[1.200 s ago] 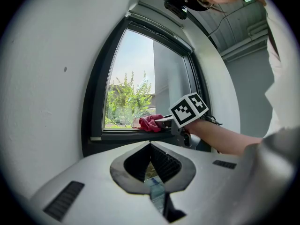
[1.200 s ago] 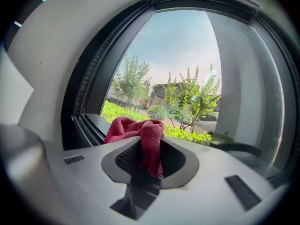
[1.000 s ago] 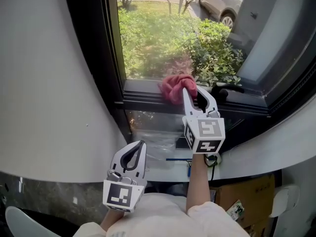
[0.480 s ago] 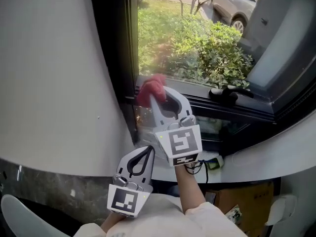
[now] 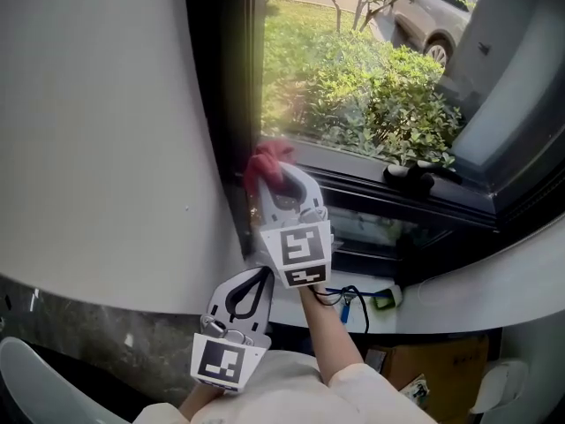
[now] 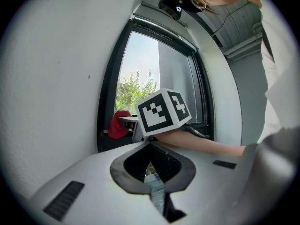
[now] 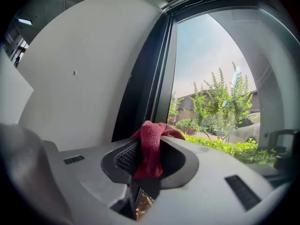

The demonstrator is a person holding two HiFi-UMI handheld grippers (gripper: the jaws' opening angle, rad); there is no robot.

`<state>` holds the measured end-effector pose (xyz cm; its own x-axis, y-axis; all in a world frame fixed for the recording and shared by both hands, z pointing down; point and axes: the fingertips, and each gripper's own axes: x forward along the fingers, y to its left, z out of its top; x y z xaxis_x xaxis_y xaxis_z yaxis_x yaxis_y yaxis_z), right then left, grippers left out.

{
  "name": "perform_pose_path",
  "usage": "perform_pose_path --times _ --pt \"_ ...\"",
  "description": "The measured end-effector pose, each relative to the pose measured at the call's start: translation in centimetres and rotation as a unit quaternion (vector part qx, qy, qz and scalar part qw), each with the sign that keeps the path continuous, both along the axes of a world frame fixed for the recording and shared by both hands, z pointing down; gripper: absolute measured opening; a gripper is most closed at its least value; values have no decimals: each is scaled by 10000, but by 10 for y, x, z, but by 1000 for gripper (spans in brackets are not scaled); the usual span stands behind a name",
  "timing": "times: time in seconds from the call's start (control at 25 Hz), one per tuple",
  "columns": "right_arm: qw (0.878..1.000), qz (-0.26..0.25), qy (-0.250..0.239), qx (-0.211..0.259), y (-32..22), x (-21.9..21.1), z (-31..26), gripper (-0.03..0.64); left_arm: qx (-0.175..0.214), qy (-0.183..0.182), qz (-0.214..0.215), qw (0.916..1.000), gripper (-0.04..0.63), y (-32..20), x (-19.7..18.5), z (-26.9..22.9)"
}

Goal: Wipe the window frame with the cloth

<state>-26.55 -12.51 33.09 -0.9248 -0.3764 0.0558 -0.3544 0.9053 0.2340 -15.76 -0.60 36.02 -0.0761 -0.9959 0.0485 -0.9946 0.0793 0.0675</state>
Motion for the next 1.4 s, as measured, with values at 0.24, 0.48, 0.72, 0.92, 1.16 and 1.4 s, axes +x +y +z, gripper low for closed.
perform_pose_path --times 0.24,0.48,0.72,0.92,1.16,1.4 --pt "9996 -27 21 265 -1 -6 4 94 -30 -21 -53 10000 8 -3 0 1" --pt "10000 72 -30 -38 -3 -6 2 94 -57 -43 -135 9999 8 -4 -3 0" --pt "9998 140 6 110 -2 -4 3 87 -154 -71 -284 9995 8 0 -8 3" --pt "9990 217 189 354 -3 2 7 86 -149 -88 -295 9994 8 1 -8 1" --pt "9989 216 233 358 -7 6 6 86 -137 -109 -265 9995 8 -2 -4 -1" --pt "9988 217 258 351 -8 9 7 86 -139 -87 -299 9994 8 -2 -2 -1"
